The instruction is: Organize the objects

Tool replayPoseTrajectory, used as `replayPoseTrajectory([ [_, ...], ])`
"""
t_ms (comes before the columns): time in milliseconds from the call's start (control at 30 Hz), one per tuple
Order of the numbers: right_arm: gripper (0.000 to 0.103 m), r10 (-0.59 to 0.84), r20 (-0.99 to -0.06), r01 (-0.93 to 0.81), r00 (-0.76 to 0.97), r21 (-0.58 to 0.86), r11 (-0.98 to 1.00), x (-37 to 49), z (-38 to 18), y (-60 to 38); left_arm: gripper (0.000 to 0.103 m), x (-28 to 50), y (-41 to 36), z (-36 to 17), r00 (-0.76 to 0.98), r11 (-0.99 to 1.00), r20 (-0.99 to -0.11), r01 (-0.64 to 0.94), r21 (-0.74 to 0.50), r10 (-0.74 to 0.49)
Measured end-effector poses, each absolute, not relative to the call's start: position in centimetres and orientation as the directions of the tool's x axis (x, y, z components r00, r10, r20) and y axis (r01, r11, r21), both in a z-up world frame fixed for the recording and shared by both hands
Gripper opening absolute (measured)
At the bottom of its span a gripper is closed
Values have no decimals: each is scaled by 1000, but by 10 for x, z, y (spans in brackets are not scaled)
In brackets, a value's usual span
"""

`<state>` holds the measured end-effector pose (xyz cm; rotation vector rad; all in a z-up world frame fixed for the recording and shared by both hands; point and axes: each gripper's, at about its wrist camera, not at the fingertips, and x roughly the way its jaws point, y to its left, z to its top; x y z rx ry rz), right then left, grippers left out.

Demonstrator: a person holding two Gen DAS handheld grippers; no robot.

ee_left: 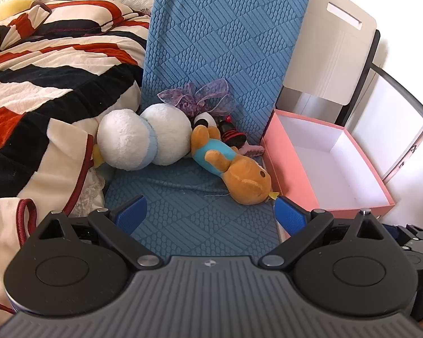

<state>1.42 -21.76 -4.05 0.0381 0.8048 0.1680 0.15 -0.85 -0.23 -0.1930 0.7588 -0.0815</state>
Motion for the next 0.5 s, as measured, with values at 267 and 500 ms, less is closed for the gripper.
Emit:
replayPoseTrajectory([
  [267,103,175,-714,-150,678,99,984,15,-42,-216,99,0,-7,-1,726,981,-675,0,-195,-134],
  [500,103,173,-717,-156,676,91,984,13,-40,-211,99,-2,-1,0,724,980,-676,-3,-198,-135],
])
